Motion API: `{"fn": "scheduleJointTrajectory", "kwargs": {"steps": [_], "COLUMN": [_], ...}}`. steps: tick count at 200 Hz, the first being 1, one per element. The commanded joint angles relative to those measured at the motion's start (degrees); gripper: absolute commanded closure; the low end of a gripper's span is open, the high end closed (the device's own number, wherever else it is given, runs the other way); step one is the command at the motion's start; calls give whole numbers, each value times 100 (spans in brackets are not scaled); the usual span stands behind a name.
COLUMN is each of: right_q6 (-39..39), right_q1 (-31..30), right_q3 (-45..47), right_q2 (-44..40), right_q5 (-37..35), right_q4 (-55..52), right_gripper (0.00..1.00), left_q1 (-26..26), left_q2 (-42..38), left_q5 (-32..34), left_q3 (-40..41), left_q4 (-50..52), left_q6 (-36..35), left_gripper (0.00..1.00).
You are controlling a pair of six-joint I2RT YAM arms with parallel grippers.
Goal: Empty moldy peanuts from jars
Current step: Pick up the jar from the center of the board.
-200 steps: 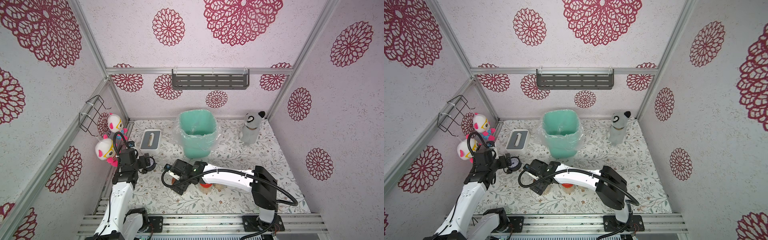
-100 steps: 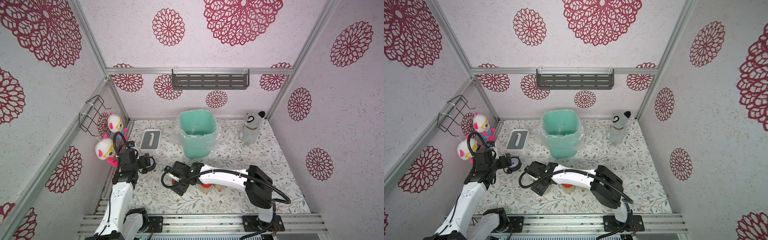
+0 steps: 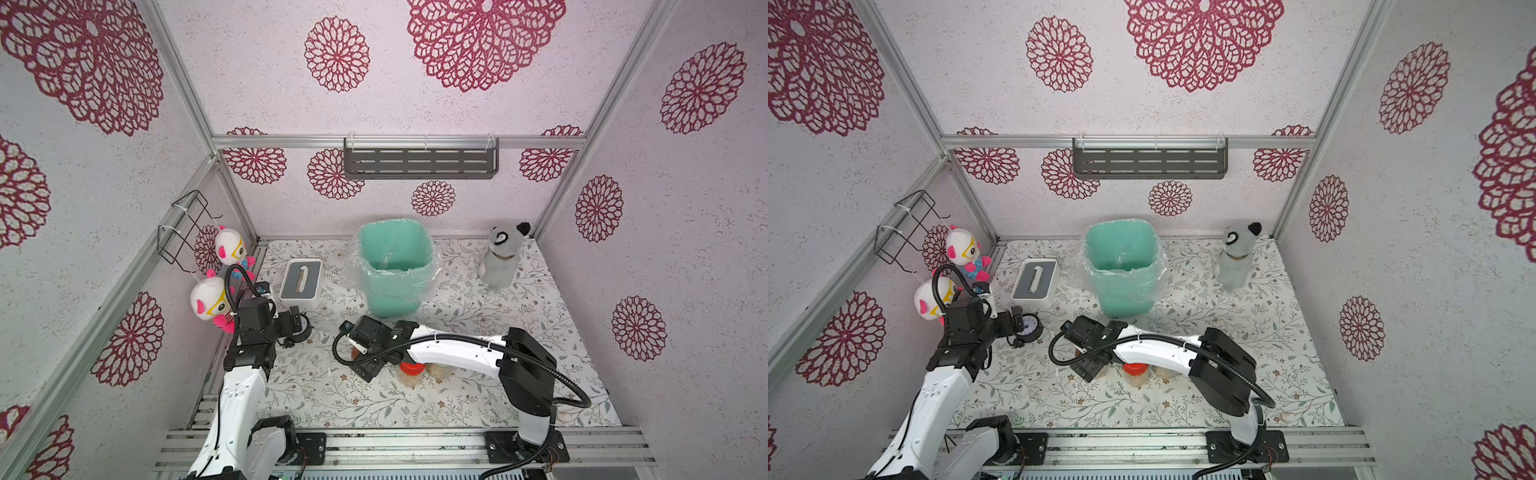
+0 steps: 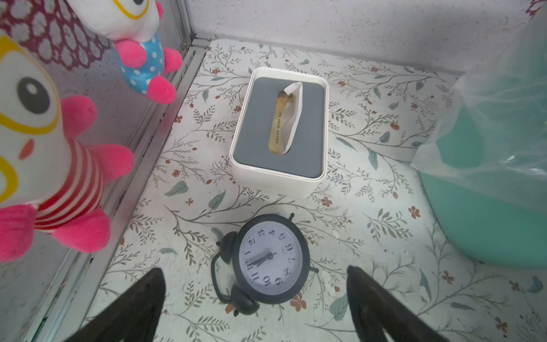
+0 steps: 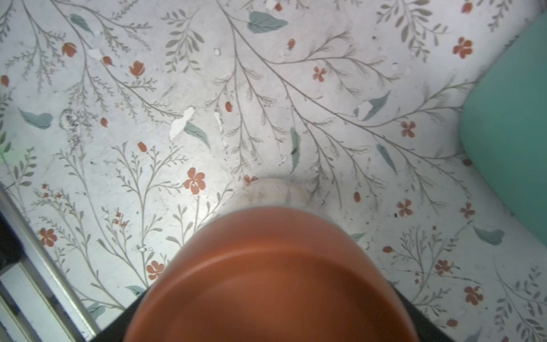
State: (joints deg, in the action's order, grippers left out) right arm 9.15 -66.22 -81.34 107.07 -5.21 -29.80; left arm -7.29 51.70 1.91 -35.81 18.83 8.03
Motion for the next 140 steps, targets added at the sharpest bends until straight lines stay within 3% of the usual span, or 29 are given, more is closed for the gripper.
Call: {"fn": "scheduleJointTrajectory", "kwargs": {"steps": [1,23,60,99,140], "right_q6": [98,43,205,70,52], "right_q1": [116,293,738,998,1301], "right_q3": [46,240,799,963,979], "right_q2": [-879,-1328,-2119,-2716,-3158], "right_q5": [-194,5,663,858,975], "right_q4": [587,780,1400,1478,1418], "right_gripper": [100,100,100,100,100], "left_q1": [-38,-38,-16,56,318], "left_q2": [-273,-417,-646,-1011,-1313], "left_q5": [-319,-801,-2352,-3179,-3628], "left_q3": [-109,-192,-225,-213,-321], "left_q4": [92,207,153,302,845], "left_q6": [31,-113,-265,-603,-1201], "left_gripper": [3,3,3,3,3]}}
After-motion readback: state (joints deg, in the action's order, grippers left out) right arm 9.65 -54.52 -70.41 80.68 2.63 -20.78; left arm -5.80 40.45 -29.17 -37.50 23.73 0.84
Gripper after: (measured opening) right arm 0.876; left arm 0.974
